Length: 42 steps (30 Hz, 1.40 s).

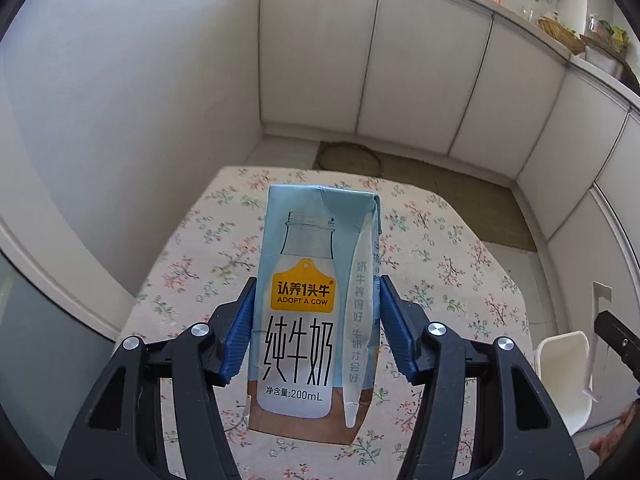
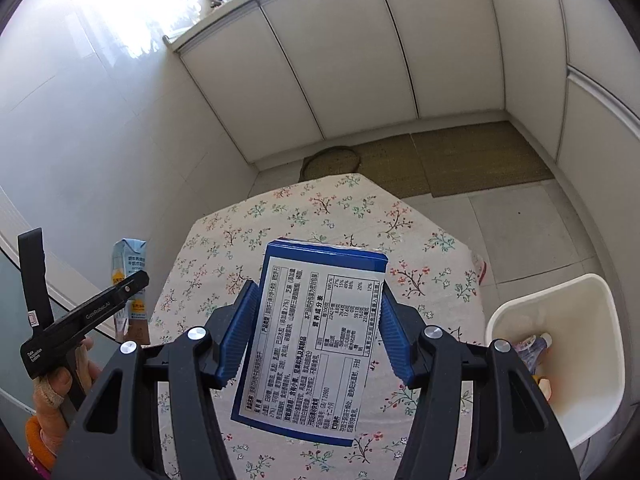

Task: Collect trash
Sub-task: 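Carry both milk cartons over the bin and open both tools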

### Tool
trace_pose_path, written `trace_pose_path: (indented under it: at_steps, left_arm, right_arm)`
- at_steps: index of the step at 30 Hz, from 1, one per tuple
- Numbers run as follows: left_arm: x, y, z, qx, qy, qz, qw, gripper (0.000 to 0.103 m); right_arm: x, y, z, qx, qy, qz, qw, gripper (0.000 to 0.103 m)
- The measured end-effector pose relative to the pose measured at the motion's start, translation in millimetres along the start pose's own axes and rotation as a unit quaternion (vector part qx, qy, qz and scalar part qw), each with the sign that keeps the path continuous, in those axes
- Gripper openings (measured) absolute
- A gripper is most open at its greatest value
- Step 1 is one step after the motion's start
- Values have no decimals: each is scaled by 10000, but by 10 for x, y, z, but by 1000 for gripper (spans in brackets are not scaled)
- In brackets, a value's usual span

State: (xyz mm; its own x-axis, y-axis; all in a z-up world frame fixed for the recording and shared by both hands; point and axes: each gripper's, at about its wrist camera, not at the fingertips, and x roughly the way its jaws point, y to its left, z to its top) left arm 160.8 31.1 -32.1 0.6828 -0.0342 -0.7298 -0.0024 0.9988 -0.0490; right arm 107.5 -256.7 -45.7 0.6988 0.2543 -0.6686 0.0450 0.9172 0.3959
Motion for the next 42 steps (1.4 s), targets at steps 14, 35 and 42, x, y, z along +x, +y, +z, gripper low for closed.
trace_pose_path:
  at_steps: [14,35,42]
  left_arm:
    - [-889,-476,-150,96,-1425,-431,9888,56]
    - [-871,-1919,-786,460,-1488,-1534,9758,57]
    - [-796,-2562,-904,762,-1314,-1991,9681,57]
  right_arm:
    - [-1029,-276,-174,-433,-1343,-606,9881,58]
    - [-1477,-1557,-371,153,-2105,-2250,9512,59]
    - [-1523,-1836,-407,317,-2071,-2407,9477,71]
